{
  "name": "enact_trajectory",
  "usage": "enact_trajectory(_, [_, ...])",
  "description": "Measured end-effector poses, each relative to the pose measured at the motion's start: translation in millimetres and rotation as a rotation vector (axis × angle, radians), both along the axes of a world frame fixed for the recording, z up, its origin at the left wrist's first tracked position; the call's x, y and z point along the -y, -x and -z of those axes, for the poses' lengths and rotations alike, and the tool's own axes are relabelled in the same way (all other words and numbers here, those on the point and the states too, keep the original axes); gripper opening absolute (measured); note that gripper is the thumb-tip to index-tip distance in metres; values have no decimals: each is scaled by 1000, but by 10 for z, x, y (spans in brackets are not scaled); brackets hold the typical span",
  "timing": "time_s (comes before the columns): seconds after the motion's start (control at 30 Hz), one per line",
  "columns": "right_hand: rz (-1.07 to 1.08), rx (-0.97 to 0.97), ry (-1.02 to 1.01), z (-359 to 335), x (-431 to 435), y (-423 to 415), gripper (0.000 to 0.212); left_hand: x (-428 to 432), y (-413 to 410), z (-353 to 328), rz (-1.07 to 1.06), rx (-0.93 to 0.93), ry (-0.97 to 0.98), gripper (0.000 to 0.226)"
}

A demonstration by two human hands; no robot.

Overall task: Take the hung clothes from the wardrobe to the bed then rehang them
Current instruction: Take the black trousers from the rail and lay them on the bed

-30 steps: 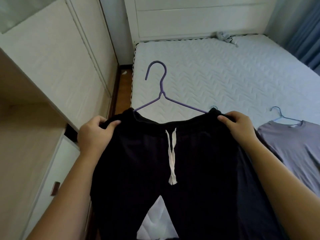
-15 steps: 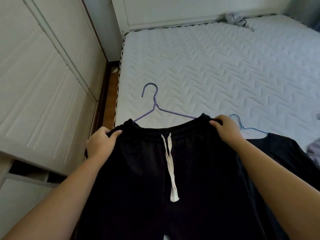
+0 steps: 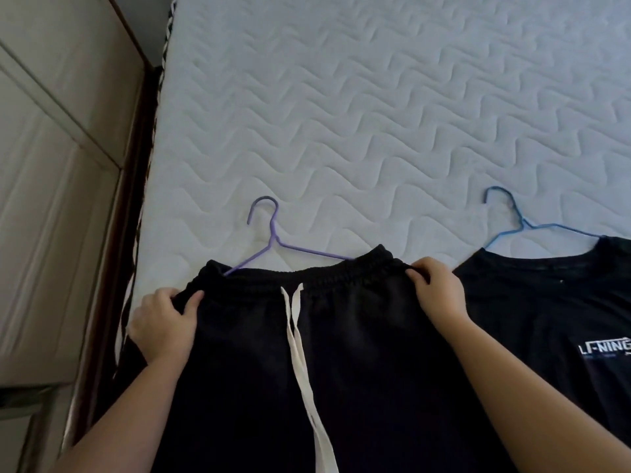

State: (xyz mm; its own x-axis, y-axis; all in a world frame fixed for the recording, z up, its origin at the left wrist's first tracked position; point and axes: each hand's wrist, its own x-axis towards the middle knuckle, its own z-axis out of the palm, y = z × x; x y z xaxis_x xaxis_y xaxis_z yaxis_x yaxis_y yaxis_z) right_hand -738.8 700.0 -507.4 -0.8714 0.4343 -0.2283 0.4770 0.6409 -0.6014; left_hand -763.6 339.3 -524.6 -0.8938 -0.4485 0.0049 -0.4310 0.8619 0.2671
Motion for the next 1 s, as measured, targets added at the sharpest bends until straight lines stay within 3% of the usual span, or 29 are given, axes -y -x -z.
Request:
enact_trajectory(0.27, [65, -82, -32, 80, 68, -5, 12, 44, 10, 128, 16, -76, -12, 37])
enact_trajectory(0.4, [-22, -8, -30, -89, 172, -146, 33, 62, 33, -41, 46, 53, -37, 42])
enact_trajectory(0.53, [-41, 98, 123, -419, 251, -617, 54, 30, -161, -302, 138, 195, 0, 46])
enact_trajectory(0.73, [-61, 186, 89, -795, 194, -1775, 51, -310, -1326, -807, 134, 33, -286, 39])
enact_trajectory(1.0, [103, 382, 96, -1121, 167, -3567, 47, -447, -3122, -1172, 255, 203, -558, 22])
